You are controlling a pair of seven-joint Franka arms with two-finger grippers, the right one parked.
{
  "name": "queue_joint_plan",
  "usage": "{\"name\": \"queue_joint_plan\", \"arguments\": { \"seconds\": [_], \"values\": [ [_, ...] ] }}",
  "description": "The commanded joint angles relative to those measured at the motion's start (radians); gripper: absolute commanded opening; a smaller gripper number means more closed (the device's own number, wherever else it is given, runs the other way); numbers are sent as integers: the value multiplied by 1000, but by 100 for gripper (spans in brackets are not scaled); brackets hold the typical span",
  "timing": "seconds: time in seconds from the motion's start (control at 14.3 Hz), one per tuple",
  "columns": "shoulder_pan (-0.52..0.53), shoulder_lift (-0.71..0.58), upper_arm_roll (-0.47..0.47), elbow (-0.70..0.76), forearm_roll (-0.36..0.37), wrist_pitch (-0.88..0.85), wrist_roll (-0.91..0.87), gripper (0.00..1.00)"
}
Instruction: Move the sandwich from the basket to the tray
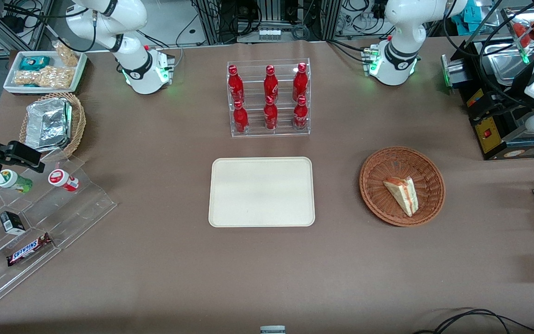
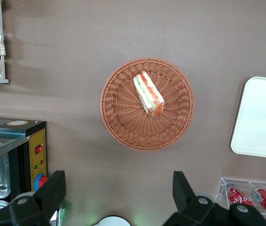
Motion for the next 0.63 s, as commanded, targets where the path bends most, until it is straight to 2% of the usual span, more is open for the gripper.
{"name": "queue_joint_plan", "arguments": {
  "seconds": [0.0, 0.35, 0.56],
  "values": [
    [15, -8, -13, 9, 8, -23, 13, 100],
    [14, 3, -14, -10, 10, -38, 1, 100],
    [15, 67, -13, -41, 10, -49, -140, 100]
  ]
}}
